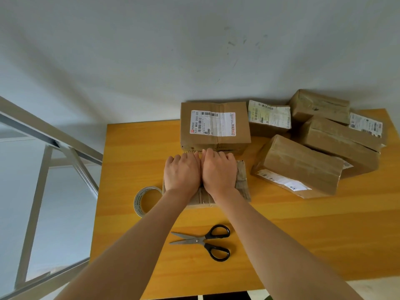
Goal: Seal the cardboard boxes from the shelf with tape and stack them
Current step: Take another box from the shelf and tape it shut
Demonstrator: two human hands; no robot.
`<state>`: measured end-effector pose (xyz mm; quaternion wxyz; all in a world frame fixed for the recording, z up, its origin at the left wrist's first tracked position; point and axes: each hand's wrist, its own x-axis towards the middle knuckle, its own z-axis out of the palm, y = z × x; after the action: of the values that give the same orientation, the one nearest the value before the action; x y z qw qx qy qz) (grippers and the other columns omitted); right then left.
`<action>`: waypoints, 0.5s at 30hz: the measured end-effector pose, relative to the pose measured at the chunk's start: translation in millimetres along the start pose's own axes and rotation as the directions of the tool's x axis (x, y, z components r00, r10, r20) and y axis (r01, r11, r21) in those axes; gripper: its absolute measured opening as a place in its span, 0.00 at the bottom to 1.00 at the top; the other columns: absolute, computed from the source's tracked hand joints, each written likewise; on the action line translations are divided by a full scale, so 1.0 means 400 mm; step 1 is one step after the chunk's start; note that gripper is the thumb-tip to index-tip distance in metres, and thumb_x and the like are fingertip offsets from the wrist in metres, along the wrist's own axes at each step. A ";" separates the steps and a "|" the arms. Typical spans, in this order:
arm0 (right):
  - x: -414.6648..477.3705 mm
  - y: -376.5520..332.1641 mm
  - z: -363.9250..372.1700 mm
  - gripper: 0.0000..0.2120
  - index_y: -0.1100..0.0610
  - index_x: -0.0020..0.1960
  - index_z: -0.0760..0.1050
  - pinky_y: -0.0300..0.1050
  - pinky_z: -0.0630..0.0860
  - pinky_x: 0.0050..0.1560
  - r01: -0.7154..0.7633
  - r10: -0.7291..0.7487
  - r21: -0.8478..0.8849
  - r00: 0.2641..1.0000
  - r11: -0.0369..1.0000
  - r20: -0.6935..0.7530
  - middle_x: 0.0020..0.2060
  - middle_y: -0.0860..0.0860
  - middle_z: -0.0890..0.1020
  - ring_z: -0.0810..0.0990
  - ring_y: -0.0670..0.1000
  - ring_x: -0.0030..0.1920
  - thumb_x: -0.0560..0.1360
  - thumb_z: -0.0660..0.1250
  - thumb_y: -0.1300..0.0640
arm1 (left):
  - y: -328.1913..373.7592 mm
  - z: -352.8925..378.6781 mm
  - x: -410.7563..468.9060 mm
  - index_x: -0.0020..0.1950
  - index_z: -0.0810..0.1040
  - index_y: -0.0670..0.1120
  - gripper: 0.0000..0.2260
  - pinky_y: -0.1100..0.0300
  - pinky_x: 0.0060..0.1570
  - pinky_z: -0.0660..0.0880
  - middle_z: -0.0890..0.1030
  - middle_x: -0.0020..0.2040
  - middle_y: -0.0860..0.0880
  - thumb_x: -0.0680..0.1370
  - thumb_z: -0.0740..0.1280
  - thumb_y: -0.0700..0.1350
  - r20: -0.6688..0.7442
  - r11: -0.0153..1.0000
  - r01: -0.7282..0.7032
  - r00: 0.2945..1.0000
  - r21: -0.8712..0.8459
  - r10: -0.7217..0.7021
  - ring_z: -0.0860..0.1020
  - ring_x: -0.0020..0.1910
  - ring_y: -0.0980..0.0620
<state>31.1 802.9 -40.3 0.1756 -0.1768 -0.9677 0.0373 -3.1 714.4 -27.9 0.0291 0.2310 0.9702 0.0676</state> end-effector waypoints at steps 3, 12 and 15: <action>0.002 0.000 0.000 0.22 0.57 0.35 0.75 0.46 0.71 0.32 0.020 -0.020 -0.034 1.000 0.999 0.002 0.24 0.51 0.77 0.76 0.53 0.27 0.82 0.51 0.53 | -0.007 0.000 0.003 0.36 0.76 0.42 0.18 0.51 0.39 0.69 0.80 0.33 0.44 0.82 0.54 0.43 -0.001 0.999 -0.021 1.000 0.024 0.021 0.77 0.33 0.42; 0.009 0.129 -0.058 0.33 0.57 0.41 0.80 0.49 0.71 0.47 0.108 -0.091 -0.045 0.955 0.993 0.281 0.38 0.53 0.84 0.81 0.54 0.41 0.82 0.41 0.42 | -0.075 -0.032 -0.008 0.62 0.75 0.45 0.31 0.48 0.63 0.65 0.77 0.61 0.44 0.80 0.41 0.63 0.077 0.973 -0.231 0.970 -0.007 0.231 0.74 0.62 0.43; 0.019 0.124 -0.067 0.29 0.56 0.43 0.79 0.49 0.70 0.50 0.202 -0.197 0.016 0.928 0.979 0.316 0.39 0.52 0.84 0.81 0.53 0.41 0.83 0.43 0.45 | -0.085 -0.032 -0.080 0.78 0.56 0.44 0.47 0.38 0.73 0.51 0.59 0.77 0.44 0.71 0.43 0.77 0.110 0.923 -0.383 0.917 -0.032 0.384 0.56 0.76 0.43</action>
<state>50.4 852.1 -19.4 0.0197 -0.0708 -0.9965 0.0391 9.0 668.4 -19.3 0.0721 0.4198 0.9025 0.0635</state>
